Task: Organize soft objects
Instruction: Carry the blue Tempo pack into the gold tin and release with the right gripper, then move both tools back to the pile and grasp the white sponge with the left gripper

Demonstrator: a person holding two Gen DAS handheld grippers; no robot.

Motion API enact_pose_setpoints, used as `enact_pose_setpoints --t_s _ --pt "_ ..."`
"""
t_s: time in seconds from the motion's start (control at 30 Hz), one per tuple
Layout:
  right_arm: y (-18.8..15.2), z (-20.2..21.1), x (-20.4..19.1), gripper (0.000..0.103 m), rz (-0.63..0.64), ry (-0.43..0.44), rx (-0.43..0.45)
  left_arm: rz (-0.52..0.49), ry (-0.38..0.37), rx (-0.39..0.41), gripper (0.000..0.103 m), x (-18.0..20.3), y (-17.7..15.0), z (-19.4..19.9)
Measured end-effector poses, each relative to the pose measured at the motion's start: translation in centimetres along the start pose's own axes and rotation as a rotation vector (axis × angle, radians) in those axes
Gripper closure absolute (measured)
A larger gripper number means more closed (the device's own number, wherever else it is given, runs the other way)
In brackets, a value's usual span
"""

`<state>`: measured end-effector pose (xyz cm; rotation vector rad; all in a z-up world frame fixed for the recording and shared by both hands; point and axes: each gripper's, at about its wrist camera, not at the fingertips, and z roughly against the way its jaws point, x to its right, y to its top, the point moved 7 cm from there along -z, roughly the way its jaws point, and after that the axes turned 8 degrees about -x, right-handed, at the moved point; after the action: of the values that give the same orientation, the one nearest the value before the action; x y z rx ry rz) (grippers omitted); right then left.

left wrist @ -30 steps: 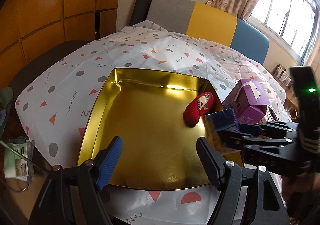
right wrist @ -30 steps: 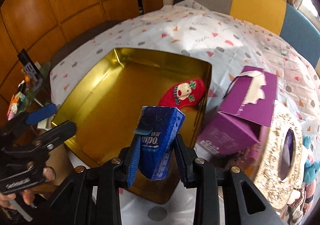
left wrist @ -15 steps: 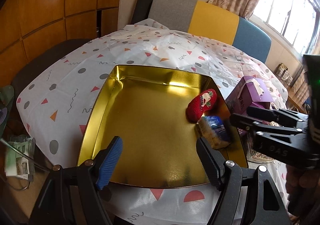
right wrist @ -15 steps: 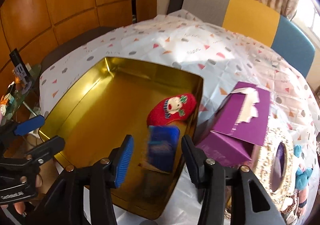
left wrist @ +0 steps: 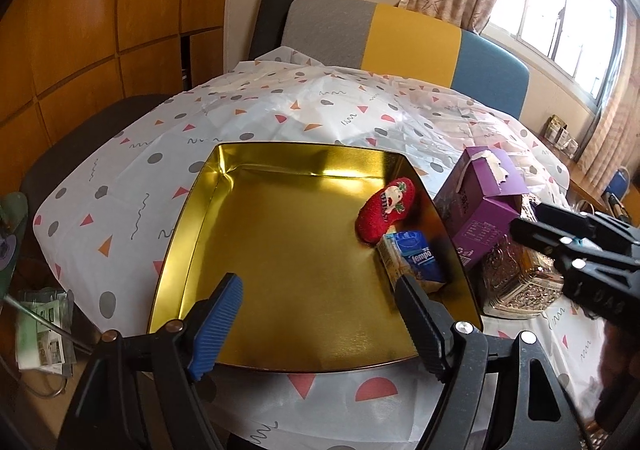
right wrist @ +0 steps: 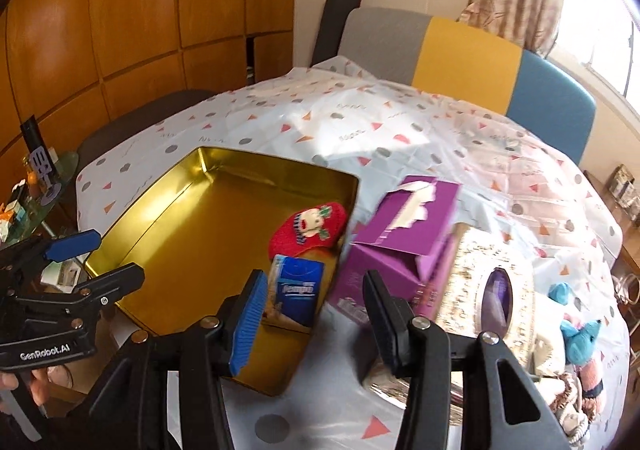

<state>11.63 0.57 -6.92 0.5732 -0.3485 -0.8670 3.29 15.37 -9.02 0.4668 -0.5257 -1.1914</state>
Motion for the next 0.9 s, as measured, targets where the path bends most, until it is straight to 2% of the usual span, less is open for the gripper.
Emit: enact_pose_setpoints --t_s 0.33,0.7,0.9 --pt "-1.5 3.4 6.5 0.052 -0.136 -0.086 0.061 -0.052 -0.007 0.000 0.024 1.6 -0.3 0.3" --pt "-4.9 5.6 15.9 0.052 -0.332 -0.212 0.071 -0.123 -0.024 -0.012 0.024 4.0 -0.8 0.1" --pt "-8.8 6.1 23.8 0.052 -0.546 -0.322 0.050 -0.167 -0.065 -0.001 0.024 5.6 -0.6 0.5"
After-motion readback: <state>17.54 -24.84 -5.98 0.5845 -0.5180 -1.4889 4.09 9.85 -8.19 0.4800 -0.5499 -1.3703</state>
